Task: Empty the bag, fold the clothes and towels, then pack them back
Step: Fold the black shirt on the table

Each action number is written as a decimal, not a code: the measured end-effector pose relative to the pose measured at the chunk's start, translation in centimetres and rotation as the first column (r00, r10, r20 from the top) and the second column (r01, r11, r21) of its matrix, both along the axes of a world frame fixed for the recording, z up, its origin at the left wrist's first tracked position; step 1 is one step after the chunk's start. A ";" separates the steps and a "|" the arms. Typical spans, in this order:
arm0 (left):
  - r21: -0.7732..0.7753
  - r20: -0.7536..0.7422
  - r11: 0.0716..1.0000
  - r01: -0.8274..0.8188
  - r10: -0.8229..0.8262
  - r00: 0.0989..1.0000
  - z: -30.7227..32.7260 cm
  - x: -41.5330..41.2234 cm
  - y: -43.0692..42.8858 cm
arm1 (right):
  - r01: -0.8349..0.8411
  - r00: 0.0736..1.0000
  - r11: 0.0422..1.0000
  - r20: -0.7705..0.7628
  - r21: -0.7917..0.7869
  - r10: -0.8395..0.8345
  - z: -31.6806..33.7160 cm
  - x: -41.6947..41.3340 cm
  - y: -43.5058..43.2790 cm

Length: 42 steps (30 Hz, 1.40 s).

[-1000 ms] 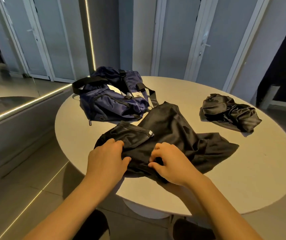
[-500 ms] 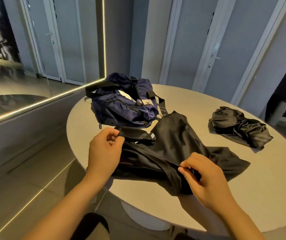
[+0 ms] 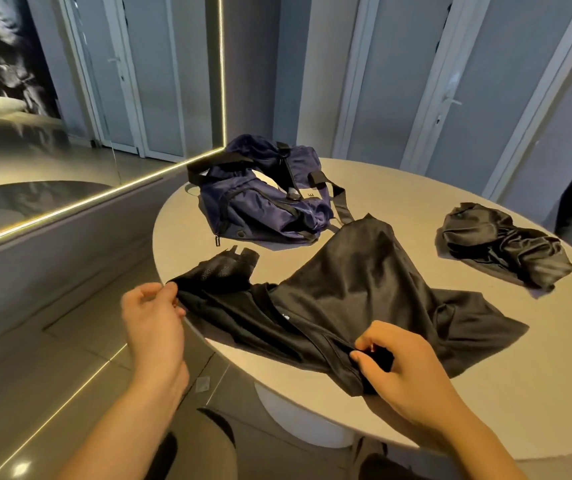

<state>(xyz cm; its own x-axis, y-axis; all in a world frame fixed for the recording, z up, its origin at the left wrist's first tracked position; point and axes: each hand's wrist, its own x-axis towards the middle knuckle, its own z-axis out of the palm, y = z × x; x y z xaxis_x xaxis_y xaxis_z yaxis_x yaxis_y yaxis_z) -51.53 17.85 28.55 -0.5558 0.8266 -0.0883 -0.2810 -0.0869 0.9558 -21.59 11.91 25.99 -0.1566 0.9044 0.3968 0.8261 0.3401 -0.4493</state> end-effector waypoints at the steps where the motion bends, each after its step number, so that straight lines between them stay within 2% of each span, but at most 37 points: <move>1: 0.107 -0.146 0.994 -0.016 0.032 0.989 0.4 0.3 -0.4 | -0.002 1.000 1.000 -0.004 -0.004 0.002 0.0 -0.1 0.1; 3: 0.263 -0.468 0.961 0.089 0.046 0.882 1.4 0.6 -0.2 | -0.006 1.000 1.000 -0.015 -0.014 0.006 0.0 -0.1 0.2; 4: 0.278 -0.642 0.945 0.173 0.048 0.765 1.7 0.6 0.5 | -0.006 1.000 1.000 -0.026 -0.023 0.006 0.0 -0.1 0.2; 5: 0.236 -0.803 0.938 0.254 0.041 0.594 1.9 0.6 1.4 | -0.005 0.999 1.000 -0.040 -0.030 0.004 0.0 -0.1 0.2; 6: 0.151 -0.930 0.937 0.316 0.027 0.367 1.9 0.4 2.6 | -0.001 0.999 0.999 -0.053 -0.037 -0.001 0.0 -0.1 0.2; 7: 0.045 -0.989 0.941 0.334 -0.004 0.145 2.0 0.3 3.6 | 0.003 0.998 0.999 -0.064 -0.044 -0.006 -0.1 -0.1 0.1; 8: -0.055 -0.998 0.944 0.326 -0.056 -0.004 2.1 0.2 4.4 | 0.007 0.997 0.999 -0.071 -0.050 -0.011 -0.1 -0.1 0.1; 9: -0.111 -0.994 0.947 0.302 -0.108 -0.029 2.1 0.1 4.9 | 0.011 0.997 0.999 -0.074 -0.050 -0.015 -0.1 -0.1 0.1; 10: -0.127 -0.988 0.953 0.274 -0.147 0.055 2.0 -0.2 5.3 | 0.015 0.997 0.999 -0.078 -0.047 -0.018 -0.2 -0.2 0.0; 11: -0.126 -0.958 0.962 0.243 -0.182 0.221 1.8 -0.8 5.6 | 0.017 0.996 0.999 -0.083 -0.042 -0.021 -0.2 -0.2 0.0; 13: -0.126 -0.750 0.977 0.174 -0.208 0.628 1.5 -2.6 6.5 | 0.027 0.995 0.999 -0.096 -0.034 -0.031 -0.3 -0.2 -0.1; 14: -0.126 -0.637 0.981 0.144 -0.192 0.746 1.4 -3.5 6.8 | 0.032 0.994 0.999 -0.104 -0.036 -0.036 -0.4 -0.3 -0.1; 15: -0.149 -0.594 0.982 0.115 -0.182 0.784 1.2 -4.1 7.0 | 0.035 0.993 0.998 -0.115 -0.044 -0.039 -0.4 -0.3 -0.1; 16: -0.158 -0.632 0.984 0.078 -0.161 0.758 1.1 -4.4 6.7 | 0.035 0.991 0.998 -0.125 -0.054 -0.041 -0.4 -0.3 -0.1; 18: -0.008 -0.802 1.000 0.002 -0.007 0.597 1.3 -3.9 5.3 | 0.031 0.990 0.998 -0.136 -0.063 -0.039 -0.4 -0.3 0.0; 20: 0.173 -0.873 0.979 0.107 0.103 0.477 1.8 -2.2 3.7 | 0.032 0.989 0.998 -0.142 -0.063 -0.041 -0.3 -0.4 0.0; 21: 0.153 -0.895 0.965 0.212 0.044 0.444 2.0 -1.1 3.1 | 0.032 0.988 0.998 -0.148 -0.063 -0.041 -0.3 -0.4 0.0; 23: -0.102 -0.919 0.925 0.366 -0.229 0.321 2.3 1.3 2.6 | 0.031 0.987 0.998 -0.157 -0.060 -0.041 -0.3 -0.5 -0.1; 25: -0.332 -0.913 0.878 0.344 -0.391 0.116 1.9 3.0 2.9 | 0.033 0.986 0.998 -0.159 -0.057 -0.041 -0.3 -0.6 -0.3; 26: -0.391 -0.903 0.867 0.309 -0.426 0.055 1.8 3.5 3.2 | 0.035 0.986 0.998 -0.161 -0.051 -0.043 -0.3 -0.6 -0.4; 27: -0.423 -0.888 0.856 0.298 -0.457 0.052 1.7 3.8 3.6 | 0.040 0.985 0.998 -0.167 -0.046 -0.047 -0.3 -0.5 -0.6; 28: -0.420 -0.873 0.846 0.329 -0.476 0.109 1.5 3.9 4.1 | 0.050 0.984 0.998 -0.168 -0.043 -0.057 -0.4 -0.4 -0.8; 32: -0.229 -0.730 0.822 0.521 -0.499 0.467 2.1 4.6 4.7 | 0.098 0.984 0.995 -0.147 -0.033 -0.102 -0.2 0.3 -1.6; 34: -0.087 -0.674 0.816 0.571 -0.471 0.569 2.7 5.5 4.1 | 0.092 0.975 0.994 -0.199 -0.051 -0.101 1.0 0.2 -1.5; 37: 0.019 -0.665 0.783 0.622 -0.455 0.592 3.2 6.6 3.0 | 0.118 0.942 0.992 -0.312 -0.034 -0.122 4.1 -0.8 0.3; 42: 0.076 -0.640 0.758 0.648 -0.462 0.614 3.8 7.7 1.5 | 0.089 0.991 0.983 -0.085 -0.159 -0.103 6.8 -4.2 4.5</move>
